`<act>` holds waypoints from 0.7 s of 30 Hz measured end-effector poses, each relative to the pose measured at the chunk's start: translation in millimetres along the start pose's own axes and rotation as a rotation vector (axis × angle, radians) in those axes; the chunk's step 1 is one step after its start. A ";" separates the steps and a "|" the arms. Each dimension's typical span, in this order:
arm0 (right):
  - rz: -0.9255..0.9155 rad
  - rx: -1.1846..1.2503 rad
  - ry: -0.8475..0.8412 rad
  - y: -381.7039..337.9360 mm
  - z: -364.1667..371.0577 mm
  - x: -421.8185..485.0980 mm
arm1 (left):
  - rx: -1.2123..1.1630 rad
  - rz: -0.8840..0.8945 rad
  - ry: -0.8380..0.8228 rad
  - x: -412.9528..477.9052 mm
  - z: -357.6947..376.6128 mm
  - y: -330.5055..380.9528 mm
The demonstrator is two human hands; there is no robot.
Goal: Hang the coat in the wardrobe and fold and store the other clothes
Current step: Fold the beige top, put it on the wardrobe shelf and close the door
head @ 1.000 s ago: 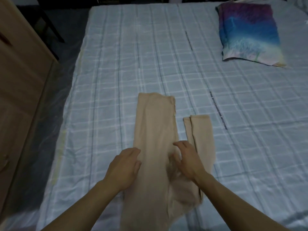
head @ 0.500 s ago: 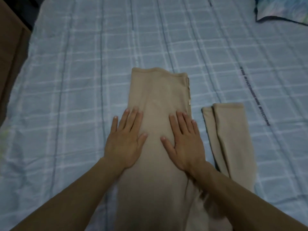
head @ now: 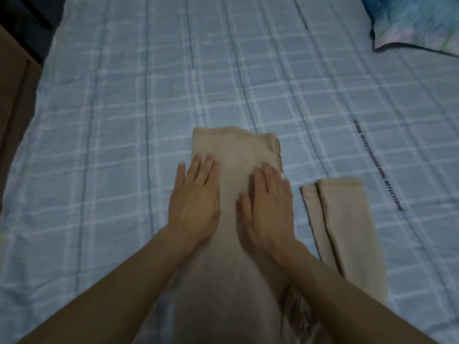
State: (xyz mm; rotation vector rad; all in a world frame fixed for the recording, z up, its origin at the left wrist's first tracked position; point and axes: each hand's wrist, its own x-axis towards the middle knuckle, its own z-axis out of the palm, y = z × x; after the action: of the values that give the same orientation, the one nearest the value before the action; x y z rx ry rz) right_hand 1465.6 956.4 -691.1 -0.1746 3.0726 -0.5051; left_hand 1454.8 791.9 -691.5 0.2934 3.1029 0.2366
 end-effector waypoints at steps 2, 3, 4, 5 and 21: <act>-0.127 0.005 -0.071 -4.6 8.2 25.1 | -0.064 0.013 -0.049 26.6 3.8 -3.6; -0.156 -0.016 -0.109 -0.9 15.2 34.1 | -0.086 -0.004 -0.079 34.8 9.5 -8.7; -0.150 -0.046 -0.127 6.4 22.5 41.2 | -0.092 -0.028 -0.100 39.9 15.9 -15.4; -0.125 -0.079 -0.116 14.7 28.4 46.1 | -0.088 -0.043 -0.100 42.7 22.7 -22.5; -0.007 -0.146 -0.079 23.7 37.4 59.6 | -0.035 -0.132 -0.024 72.1 41.6 -41.8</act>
State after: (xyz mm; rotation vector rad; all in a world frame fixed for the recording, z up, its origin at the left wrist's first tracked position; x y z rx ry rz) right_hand 1405.4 960.1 -734.3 -0.2036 3.0315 -0.2676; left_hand 1377.5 771.0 -739.1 0.0887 3.0747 0.2824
